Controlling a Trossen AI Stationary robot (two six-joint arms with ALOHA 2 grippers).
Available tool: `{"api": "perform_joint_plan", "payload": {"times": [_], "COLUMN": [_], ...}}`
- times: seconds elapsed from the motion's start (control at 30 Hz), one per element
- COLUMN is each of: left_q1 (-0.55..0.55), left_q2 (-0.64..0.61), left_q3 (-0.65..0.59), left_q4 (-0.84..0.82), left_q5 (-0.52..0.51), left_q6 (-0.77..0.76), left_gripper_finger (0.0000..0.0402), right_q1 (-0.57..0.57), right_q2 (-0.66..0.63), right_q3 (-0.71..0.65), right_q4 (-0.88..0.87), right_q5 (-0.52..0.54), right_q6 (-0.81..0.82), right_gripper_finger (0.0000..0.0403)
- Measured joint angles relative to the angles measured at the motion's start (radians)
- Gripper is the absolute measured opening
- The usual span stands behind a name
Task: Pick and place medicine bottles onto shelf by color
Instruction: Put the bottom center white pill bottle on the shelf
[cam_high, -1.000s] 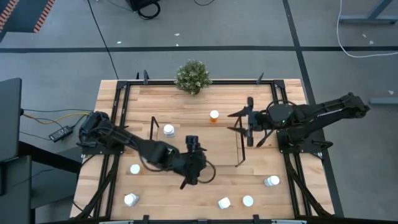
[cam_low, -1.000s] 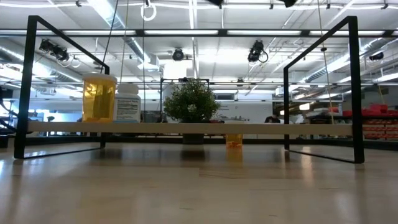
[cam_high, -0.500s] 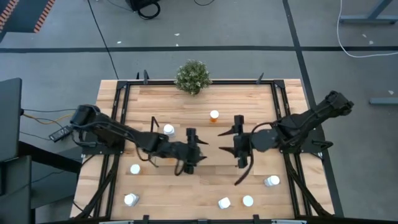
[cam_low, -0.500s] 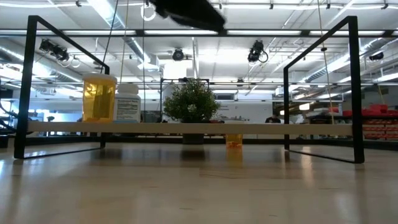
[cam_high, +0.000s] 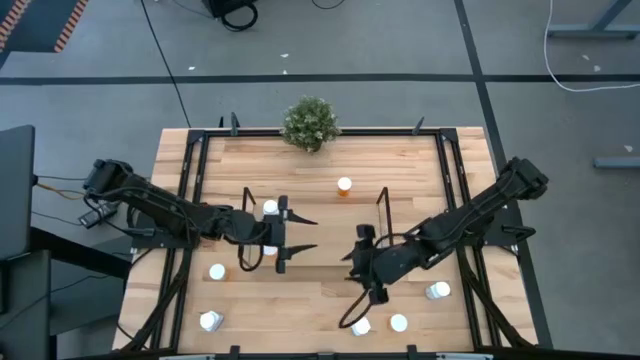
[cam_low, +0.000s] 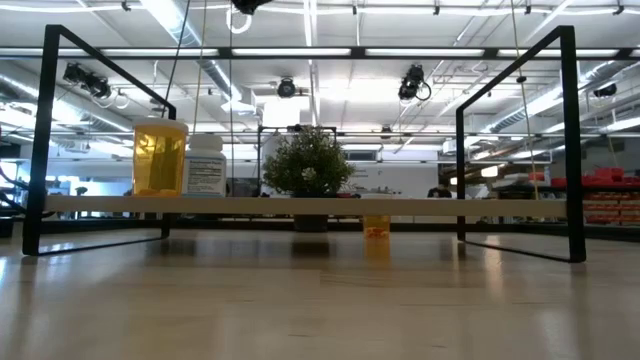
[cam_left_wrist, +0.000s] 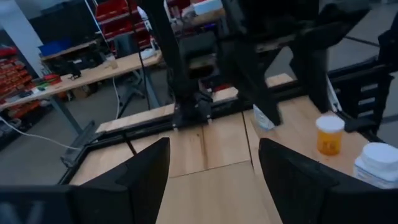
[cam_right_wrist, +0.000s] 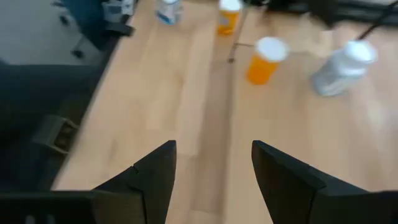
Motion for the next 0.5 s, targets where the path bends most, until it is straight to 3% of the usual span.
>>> {"api": "perform_joint_plan", "payload": {"times": [0.2, 0.5], "left_q1": [-0.016, -0.057], "left_q2": [-0.017, -0.017], "left_q3": [0.063, 0.147], "left_q4": [-0.038, -0.162], "left_q5": [0.000, -0.002], "left_q6": [-0.008, -0.059], "left_gripper_finger": [0.0253, 0.0253], "right_q1": [0.040, 0.111], "right_q2": [0.145, 0.421], "right_q3": [0.211, 0.603], "right_q4": [-0.203, -0.562], "right_q5": [-0.077, -0.096], "right_q6": [0.070, 0.132], "right_gripper_finger": [0.0217, 0.0216]}}
